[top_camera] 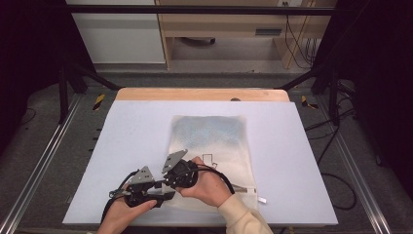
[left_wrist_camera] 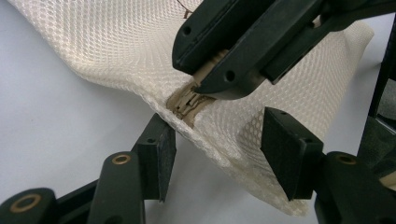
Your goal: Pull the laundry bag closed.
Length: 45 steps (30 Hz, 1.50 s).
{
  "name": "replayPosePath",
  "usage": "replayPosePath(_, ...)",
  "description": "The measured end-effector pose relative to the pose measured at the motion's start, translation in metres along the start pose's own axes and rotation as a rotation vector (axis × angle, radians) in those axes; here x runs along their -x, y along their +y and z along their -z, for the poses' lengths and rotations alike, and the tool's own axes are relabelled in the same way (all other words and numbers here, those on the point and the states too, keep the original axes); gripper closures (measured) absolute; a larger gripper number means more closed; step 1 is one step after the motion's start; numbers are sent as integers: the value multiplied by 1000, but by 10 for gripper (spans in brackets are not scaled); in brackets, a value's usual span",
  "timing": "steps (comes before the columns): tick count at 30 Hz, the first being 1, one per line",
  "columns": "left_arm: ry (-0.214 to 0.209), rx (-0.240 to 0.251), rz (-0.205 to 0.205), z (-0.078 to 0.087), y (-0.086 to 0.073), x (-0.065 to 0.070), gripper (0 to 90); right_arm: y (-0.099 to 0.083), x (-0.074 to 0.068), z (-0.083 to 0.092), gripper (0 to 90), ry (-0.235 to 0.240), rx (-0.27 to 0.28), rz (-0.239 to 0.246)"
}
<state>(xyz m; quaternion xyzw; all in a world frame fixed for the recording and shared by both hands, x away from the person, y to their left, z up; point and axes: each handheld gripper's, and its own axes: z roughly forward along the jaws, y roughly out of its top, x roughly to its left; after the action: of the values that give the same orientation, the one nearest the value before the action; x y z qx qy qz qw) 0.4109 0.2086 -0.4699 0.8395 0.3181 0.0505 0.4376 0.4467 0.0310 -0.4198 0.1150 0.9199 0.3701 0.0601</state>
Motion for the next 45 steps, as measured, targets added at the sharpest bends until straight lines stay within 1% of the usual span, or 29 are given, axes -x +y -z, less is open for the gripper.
replayPosePath(4,-12,8,12,-2,0,-1,448,0,0,1,819,-1,2,-2)
replayPosePath(5,-23,11,21,-4,1,-2,447,0,1,1,819,-2,3,-3)
replayPosePath(7,-32,11,27,-5,1,-3,447,0,0,2,819,0,3,-2)
replayPosePath(12,-48,5,28,-10,2,-3,444,0,1,2,819,-3,7,-6)
replayPosePath(13,-48,1,27,-12,3,-4,444,0,1,2,819,-2,7,-7)
replayPosePath(18,-57,0,34,-15,3,-5,450,0,1,3,819,-5,8,1)
replayPosePath(21,-60,0,38,-17,4,-6,474,0,2,3,819,-5,8,1)
replayPosePath(23,-53,-2,35,-18,4,-6,488,0,2,3,819,-7,10,-1)
replayPosePath(26,-58,-2,39,-19,5,-6,501,0,2,4,819,-8,7,0)
replayPosePath(27,-63,-2,45,-20,5,-6,515,0,2,4,819,-9,5,0)
replayPosePath(29,-62,-2,43,-20,5,-6,537,0,2,4,819,-8,5,0)
replayPosePath(30,-72,-3,47,-20,5,-6,537,0,2,4,819,-7,5,0)
replayPosePath(31,-73,-2,46,-20,6,-6,554,0,2,4,819,-9,4,1)
replayPosePath(32,-65,-2,36,-20,6,-6,596,0,2,4,819,-7,4,3)
replayPosePath(35,-72,-3,45,-20,6,-7,642,0,2,4,819,-7,3,-1)
replayPosePath(37,-76,-5,50,-20,6,-8,664,0,2,5,818,-6,3,-1)
replayPosePath(45,-72,-14,46,-21,6,-9,761,-1,3,6,818,-4,3,2)
